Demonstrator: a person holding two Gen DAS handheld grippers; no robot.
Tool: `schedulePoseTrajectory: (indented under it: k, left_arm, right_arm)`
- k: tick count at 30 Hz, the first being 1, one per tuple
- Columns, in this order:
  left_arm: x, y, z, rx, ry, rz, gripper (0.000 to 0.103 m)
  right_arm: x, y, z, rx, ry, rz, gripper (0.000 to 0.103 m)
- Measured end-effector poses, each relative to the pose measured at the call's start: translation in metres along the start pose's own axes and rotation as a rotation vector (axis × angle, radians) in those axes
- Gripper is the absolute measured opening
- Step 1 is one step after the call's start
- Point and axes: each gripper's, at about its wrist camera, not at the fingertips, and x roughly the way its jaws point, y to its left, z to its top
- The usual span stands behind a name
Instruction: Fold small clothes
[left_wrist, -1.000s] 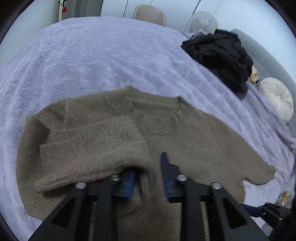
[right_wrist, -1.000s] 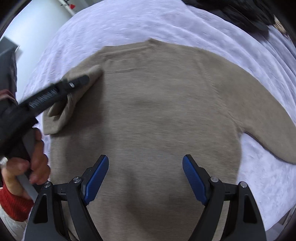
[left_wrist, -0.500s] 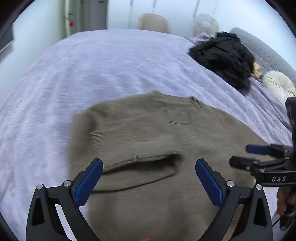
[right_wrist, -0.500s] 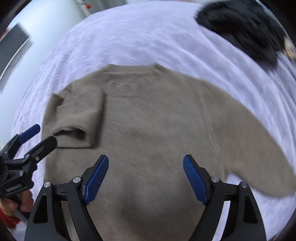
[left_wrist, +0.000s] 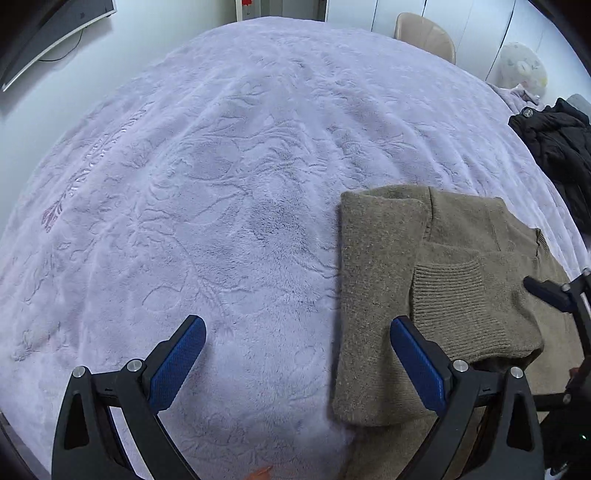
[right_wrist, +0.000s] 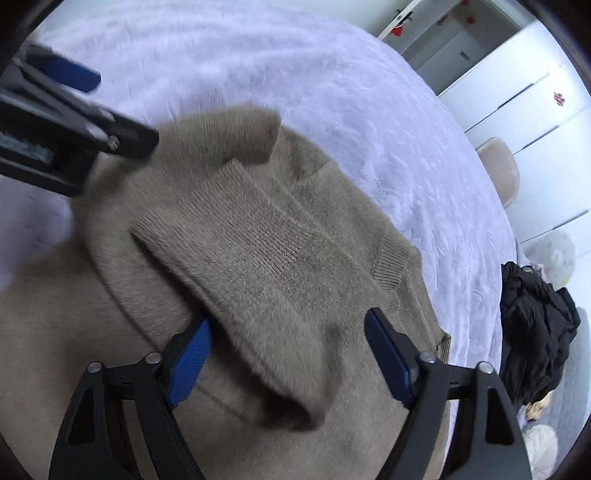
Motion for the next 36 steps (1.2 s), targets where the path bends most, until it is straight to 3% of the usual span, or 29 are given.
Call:
schedulePoseTrajectory:
  k: [2, 6, 8, 13, 15, 16, 19, 22, 25, 27, 28, 29, 30, 31, 36]
  left_arm:
    - [0.002, -0.004, 0.0, -0.007, 0.007, -0.003, 0.1]
    - [-0.005, -0.001, 0.004, 0.005, -0.004, -0.035, 0.1]
    - [-0.007, 0.001, 0.012, 0.002, -0.01, -0.059, 0.1]
    - [-0.002, 0.003, 0.037, -0.038, -0.013, -0.133, 0.1]
    - [0.005, -0.002, 0.045, -0.036, -0.007, -0.148, 0.1]
    - [0.009, -0.004, 0.048, -0.032, 0.004, -0.159, 0.1]
    - [0.026, -0.013, 0.053, -0.019, 0.051, -0.2, 0.1]
    - [0.043, -0.026, 0.057, 0.012, 0.082, -0.178, 0.1]
    - [0.056, -0.03, 0.062, 0.005, 0.117, -0.144, 0.08]
    - [0.061, -0.027, 0.066, -0.025, 0.13, -0.153, 0.069]
    - [0.061, -0.025, 0.068, -0.034, 0.128, -0.156, 0.054]
    - [0.06, -0.023, 0.069, -0.035, 0.126, -0.157, 0.032]
    - [0.058, -0.022, 0.071, -0.032, 0.126, -0.177, 0.017]
    - [0.057, -0.02, 0.072, -0.041, 0.137, -0.212, 0.007]
    - [0.061, -0.024, 0.069, -0.009, 0.123, -0.164, 0.007]
  right_arm:
    - [0.0, -0.017, -0.004, 0.074, 0.002, 0.069, 0.011]
    - [-0.024, -0.09, -0.031, 0.456, -0.109, 0.178, 0.011]
    - [-0.026, -0.136, -0.069, 0.726, -0.155, 0.268, 0.011]
    - [0.014, -0.188, -0.177, 1.243, -0.093, 0.41, 0.011]
    - [0.03, -0.19, -0.212, 1.364, -0.055, 0.435, 0.011]
    - [0.041, -0.189, -0.231, 1.425, -0.045, 0.497, 0.011]
    - [0.052, -0.181, -0.254, 1.514, -0.046, 0.637, 0.012]
    - [0.054, -0.183, -0.26, 1.571, -0.076, 0.68, 0.022]
    - [0.056, -0.18, -0.26, 1.596, -0.09, 0.714, 0.038]
    - [0.063, -0.179, -0.252, 1.607, -0.091, 0.728, 0.04]
    - [0.065, -0.18, -0.25, 1.614, -0.085, 0.734, 0.04]
    - [0.067, -0.18, -0.247, 1.618, -0.076, 0.739, 0.039]
    - [0.068, -0.182, -0.246, 1.612, -0.071, 0.738, 0.018]
    - [0.067, -0.184, -0.241, 1.591, -0.062, 0.73, 0.006]
    - [0.041, -0.192, -0.225, 1.518, -0.125, 0.698, 0.007]
